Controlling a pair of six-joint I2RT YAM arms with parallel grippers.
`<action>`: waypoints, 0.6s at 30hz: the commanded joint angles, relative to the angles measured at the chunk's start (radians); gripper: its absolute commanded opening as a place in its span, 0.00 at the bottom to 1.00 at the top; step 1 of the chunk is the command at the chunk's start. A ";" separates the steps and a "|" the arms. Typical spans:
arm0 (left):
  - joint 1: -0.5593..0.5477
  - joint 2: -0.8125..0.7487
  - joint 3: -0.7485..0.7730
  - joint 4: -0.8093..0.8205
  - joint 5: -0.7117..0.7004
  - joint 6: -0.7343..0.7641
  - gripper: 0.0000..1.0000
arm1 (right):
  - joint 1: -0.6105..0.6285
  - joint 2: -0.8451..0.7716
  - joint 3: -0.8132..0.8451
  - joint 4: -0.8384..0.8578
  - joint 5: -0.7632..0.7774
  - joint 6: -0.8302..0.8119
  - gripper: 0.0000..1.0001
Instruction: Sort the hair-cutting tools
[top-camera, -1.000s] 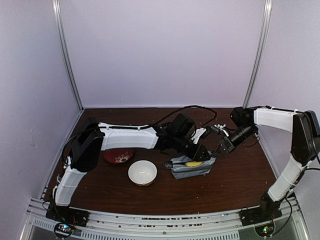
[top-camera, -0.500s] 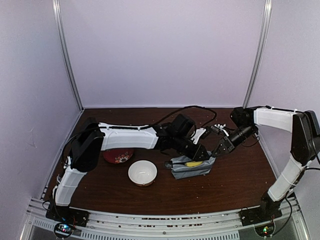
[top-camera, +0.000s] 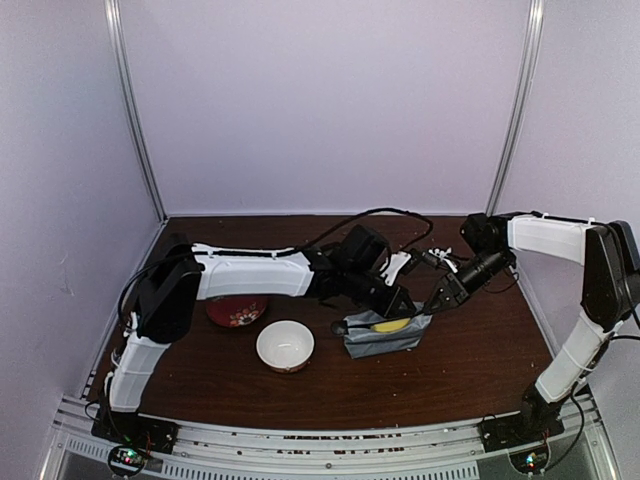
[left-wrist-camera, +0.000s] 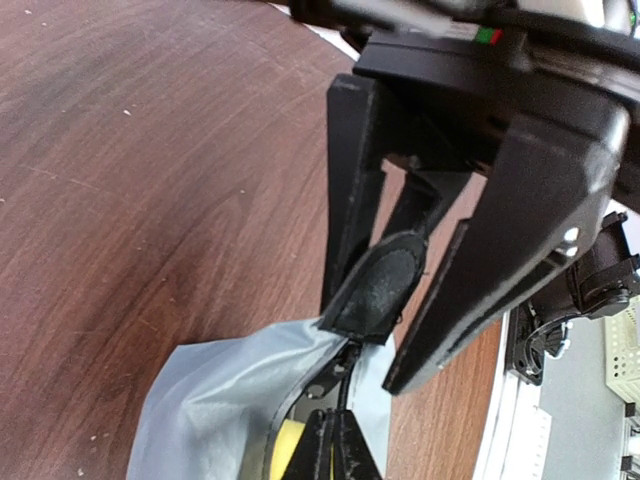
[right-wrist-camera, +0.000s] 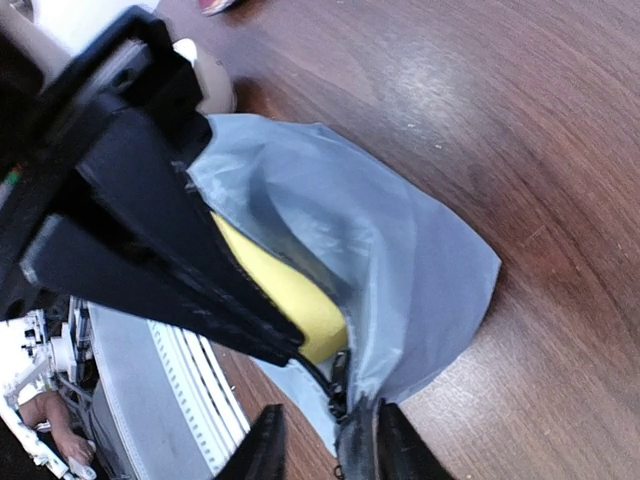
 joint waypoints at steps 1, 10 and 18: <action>0.001 -0.065 -0.001 -0.020 -0.031 0.032 0.00 | -0.002 -0.009 0.008 0.040 0.071 0.029 0.38; -0.033 -0.050 -0.021 -0.054 0.018 0.074 0.07 | 0.002 0.072 0.035 -0.003 0.023 0.028 0.30; -0.073 -0.050 -0.071 -0.081 -0.035 0.101 0.06 | 0.001 0.100 0.050 -0.052 -0.063 -0.018 0.04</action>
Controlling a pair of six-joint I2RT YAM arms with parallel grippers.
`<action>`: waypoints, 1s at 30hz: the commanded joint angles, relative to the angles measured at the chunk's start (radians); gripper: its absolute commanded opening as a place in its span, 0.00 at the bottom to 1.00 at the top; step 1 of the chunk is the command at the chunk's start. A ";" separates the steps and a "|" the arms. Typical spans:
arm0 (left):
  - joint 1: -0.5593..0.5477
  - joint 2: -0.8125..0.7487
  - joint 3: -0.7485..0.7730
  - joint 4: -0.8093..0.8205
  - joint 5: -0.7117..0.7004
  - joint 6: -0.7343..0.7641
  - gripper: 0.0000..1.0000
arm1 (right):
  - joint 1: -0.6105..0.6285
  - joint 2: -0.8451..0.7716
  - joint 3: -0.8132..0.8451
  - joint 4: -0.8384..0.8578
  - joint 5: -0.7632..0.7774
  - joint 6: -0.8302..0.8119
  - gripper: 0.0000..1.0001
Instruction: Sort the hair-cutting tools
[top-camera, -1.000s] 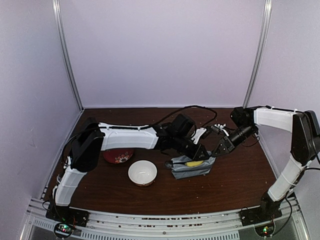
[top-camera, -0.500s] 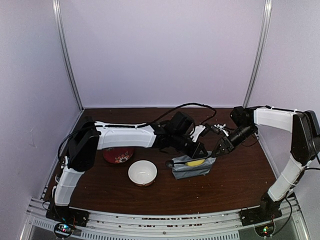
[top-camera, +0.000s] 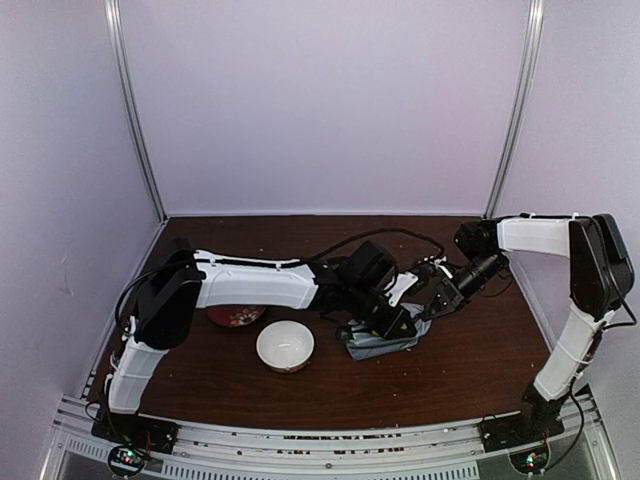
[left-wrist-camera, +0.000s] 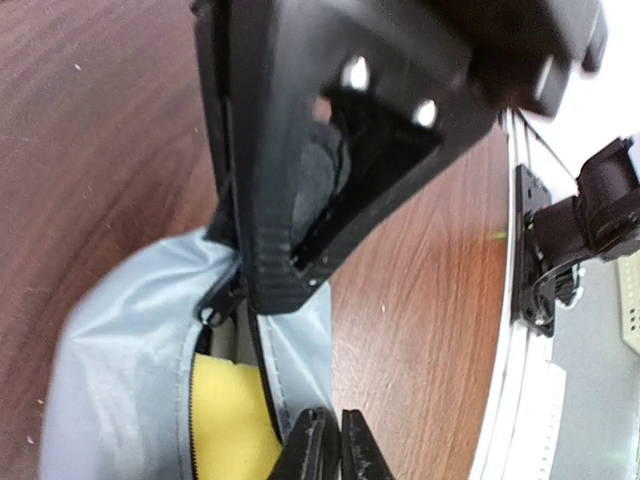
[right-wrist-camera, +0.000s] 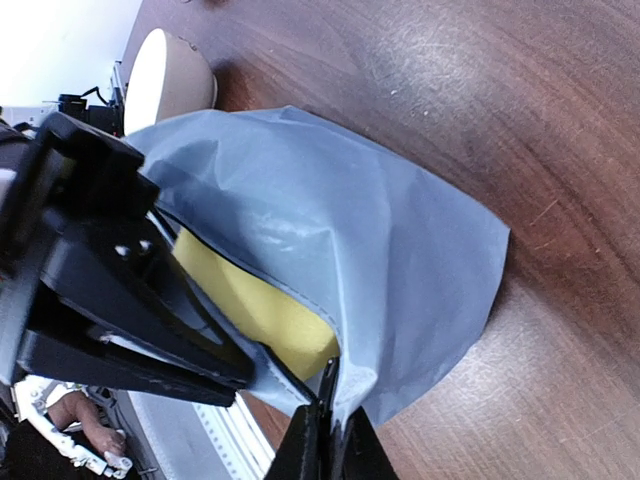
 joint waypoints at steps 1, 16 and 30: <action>-0.022 -0.028 -0.039 -0.017 -0.031 0.034 0.06 | 0.001 0.008 0.038 -0.049 -0.084 -0.054 0.04; 0.032 -0.141 -0.187 0.199 -0.024 -0.070 0.23 | -0.002 0.018 0.069 -0.189 -0.191 -0.216 0.04; 0.081 -0.063 -0.133 0.321 0.128 -0.198 0.25 | -0.001 0.005 0.059 -0.165 -0.169 -0.198 0.05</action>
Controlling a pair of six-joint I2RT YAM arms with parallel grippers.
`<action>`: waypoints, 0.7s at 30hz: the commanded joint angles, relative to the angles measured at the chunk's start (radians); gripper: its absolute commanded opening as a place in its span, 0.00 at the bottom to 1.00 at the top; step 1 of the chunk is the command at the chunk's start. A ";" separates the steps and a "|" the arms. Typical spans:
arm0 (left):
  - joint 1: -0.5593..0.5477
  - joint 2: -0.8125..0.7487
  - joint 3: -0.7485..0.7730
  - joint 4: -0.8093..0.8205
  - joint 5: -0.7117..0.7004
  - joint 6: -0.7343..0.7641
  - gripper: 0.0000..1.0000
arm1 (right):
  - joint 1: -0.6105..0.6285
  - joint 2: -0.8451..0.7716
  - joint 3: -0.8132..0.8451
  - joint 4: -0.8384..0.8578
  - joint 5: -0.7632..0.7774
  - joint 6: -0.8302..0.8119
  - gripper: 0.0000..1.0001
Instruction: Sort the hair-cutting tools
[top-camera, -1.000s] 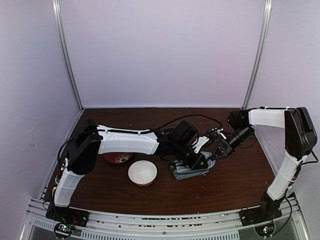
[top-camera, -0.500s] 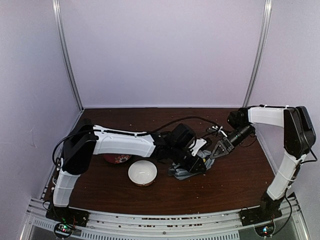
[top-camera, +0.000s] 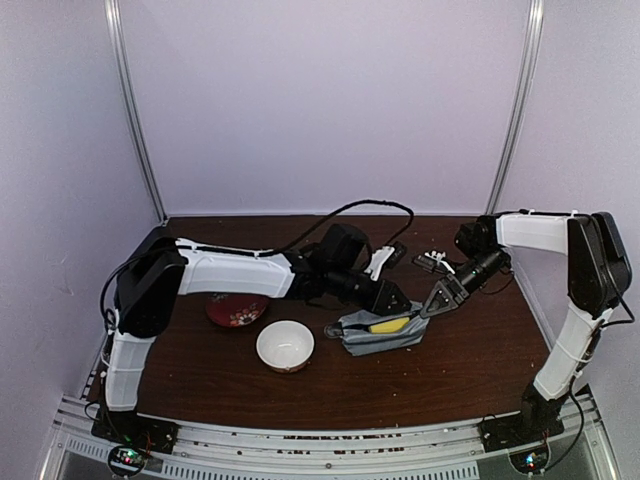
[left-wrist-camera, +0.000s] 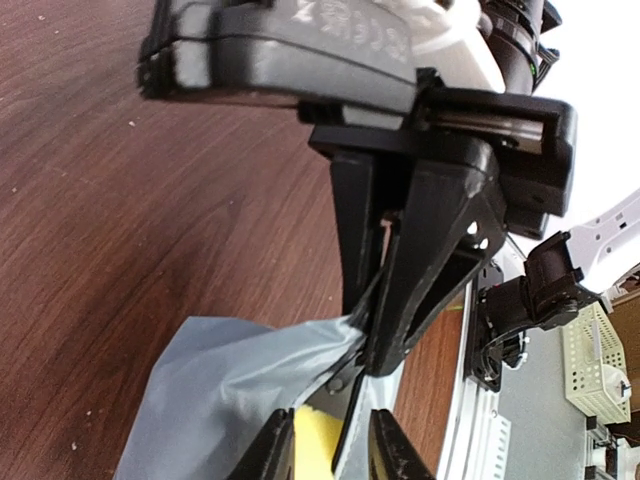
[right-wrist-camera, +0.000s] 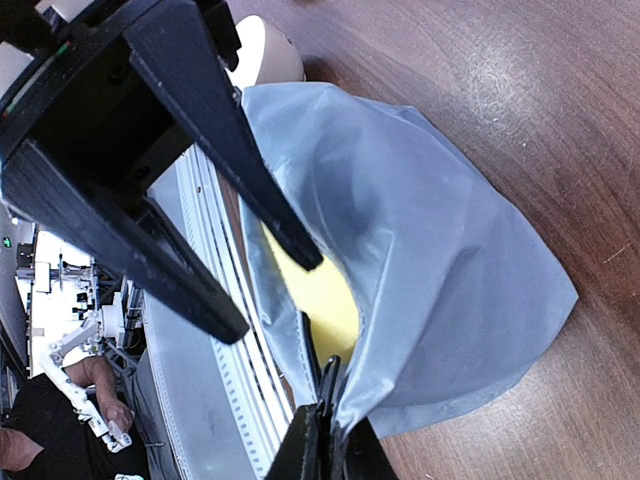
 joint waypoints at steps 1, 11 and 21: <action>-0.004 0.049 0.052 0.062 0.062 -0.039 0.24 | -0.001 -0.018 0.013 -0.011 -0.025 -0.013 0.05; -0.004 0.102 0.123 0.007 0.093 -0.039 0.24 | -0.001 -0.015 0.015 -0.015 -0.027 -0.018 0.06; -0.004 0.124 0.144 0.029 0.143 -0.046 0.18 | -0.001 -0.017 0.014 -0.010 -0.020 -0.014 0.06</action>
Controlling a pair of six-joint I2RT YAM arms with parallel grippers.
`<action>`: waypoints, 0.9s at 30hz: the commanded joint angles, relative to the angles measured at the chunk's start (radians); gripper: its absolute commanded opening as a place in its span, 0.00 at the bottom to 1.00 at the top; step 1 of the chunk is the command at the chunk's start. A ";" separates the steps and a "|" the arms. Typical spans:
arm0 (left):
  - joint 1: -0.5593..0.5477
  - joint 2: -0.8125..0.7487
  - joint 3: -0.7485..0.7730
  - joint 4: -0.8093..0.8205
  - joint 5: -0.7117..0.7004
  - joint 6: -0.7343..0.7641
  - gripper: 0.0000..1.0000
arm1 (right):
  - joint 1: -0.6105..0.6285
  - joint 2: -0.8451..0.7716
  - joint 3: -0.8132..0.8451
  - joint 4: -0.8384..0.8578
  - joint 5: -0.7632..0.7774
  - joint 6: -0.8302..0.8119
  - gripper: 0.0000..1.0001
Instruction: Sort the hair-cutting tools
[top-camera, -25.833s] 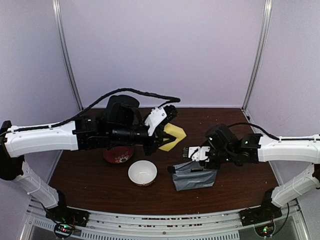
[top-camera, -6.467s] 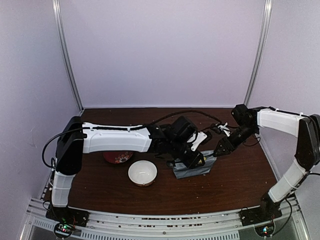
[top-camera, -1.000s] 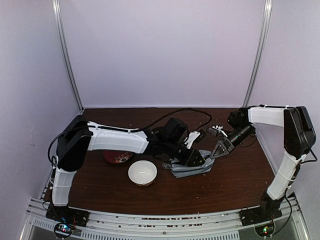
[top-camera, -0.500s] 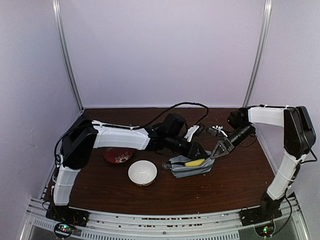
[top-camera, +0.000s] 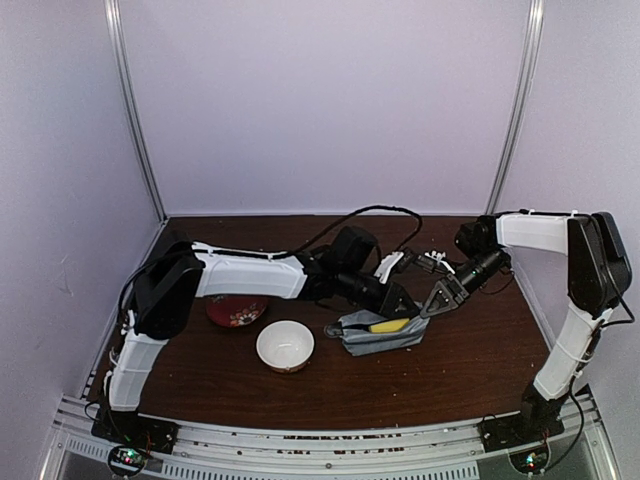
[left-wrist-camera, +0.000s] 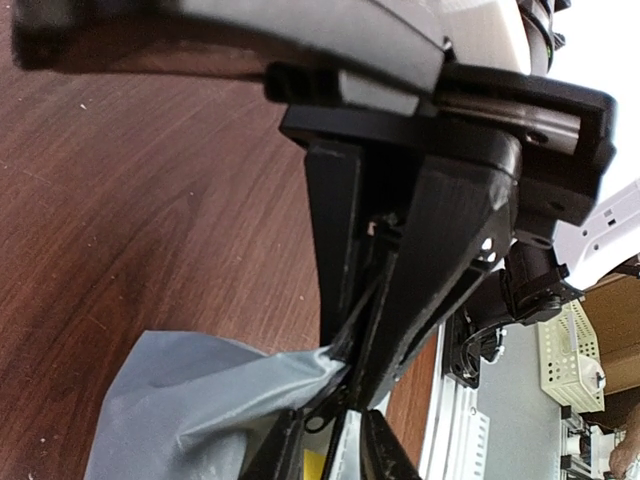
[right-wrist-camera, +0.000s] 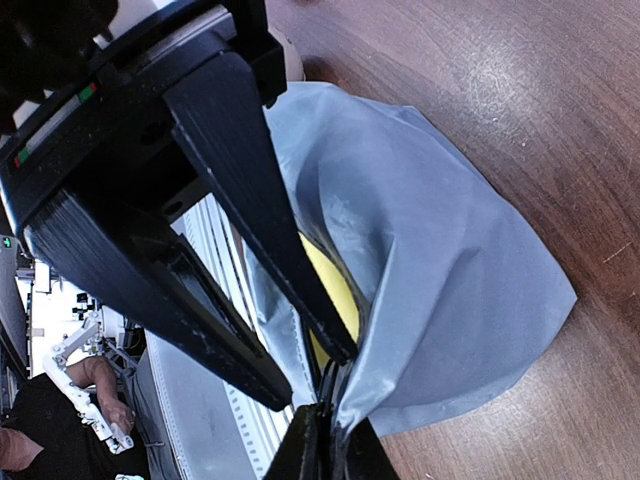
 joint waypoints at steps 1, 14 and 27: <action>-0.003 0.021 0.028 0.047 0.044 -0.006 0.18 | -0.001 -0.017 0.014 -0.010 -0.020 -0.014 0.06; -0.003 0.037 0.045 0.048 0.054 -0.014 0.08 | -0.001 -0.017 0.012 -0.003 -0.013 -0.010 0.06; 0.006 -0.015 -0.014 0.101 0.031 -0.023 0.00 | -0.013 -0.030 0.022 -0.008 -0.004 0.001 0.32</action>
